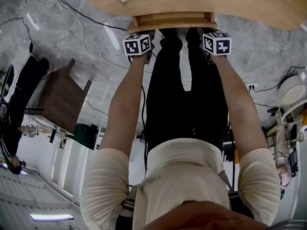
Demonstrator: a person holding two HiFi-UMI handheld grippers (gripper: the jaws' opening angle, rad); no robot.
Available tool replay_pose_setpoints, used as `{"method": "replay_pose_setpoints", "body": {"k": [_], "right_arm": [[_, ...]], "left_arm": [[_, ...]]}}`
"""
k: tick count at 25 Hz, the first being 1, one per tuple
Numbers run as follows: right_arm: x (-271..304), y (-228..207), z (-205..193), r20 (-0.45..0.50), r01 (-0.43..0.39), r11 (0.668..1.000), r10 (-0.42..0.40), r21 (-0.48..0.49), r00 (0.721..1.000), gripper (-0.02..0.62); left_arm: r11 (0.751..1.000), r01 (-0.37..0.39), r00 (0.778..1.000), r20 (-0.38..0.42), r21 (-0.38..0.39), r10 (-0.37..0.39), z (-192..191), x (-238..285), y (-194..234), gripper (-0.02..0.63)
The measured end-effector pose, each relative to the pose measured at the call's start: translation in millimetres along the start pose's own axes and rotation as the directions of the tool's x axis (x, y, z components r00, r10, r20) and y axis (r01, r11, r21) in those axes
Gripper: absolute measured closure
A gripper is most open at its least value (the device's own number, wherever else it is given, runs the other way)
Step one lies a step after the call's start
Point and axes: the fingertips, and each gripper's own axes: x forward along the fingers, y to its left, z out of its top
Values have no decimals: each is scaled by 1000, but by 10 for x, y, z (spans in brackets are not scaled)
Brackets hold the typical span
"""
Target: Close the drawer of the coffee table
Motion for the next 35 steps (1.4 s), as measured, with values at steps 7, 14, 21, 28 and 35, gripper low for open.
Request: {"method": "replay_pose_setpoints", "body": {"k": [7, 14, 21, 28, 35], "right_arm": [[-17, -9, 150, 19, 8, 1000, -8, -8, 1000, 601], [18, -20, 418, 35, -2, 999, 3, -34, 999, 601], [2, -24, 521, 44, -1, 999, 3, -40, 999, 601], [-33, -53, 669, 47, -12, 999, 15, -52, 999, 601], [-74, -67, 755, 51, -20, 998, 23, -56, 998, 601]], "left_arm": [[1000, -5, 1000, 10, 27, 4, 170, 13, -15, 603], [998, -6, 1000, 21, 55, 5, 450, 26, 5, 603], [998, -23, 1000, 17, 61, 22, 534, 19, 13, 603], [997, -27, 999, 19, 68, 26, 689, -13, 0, 603], [997, -41, 999, 17, 67, 40, 777, -14, -16, 603]]}}
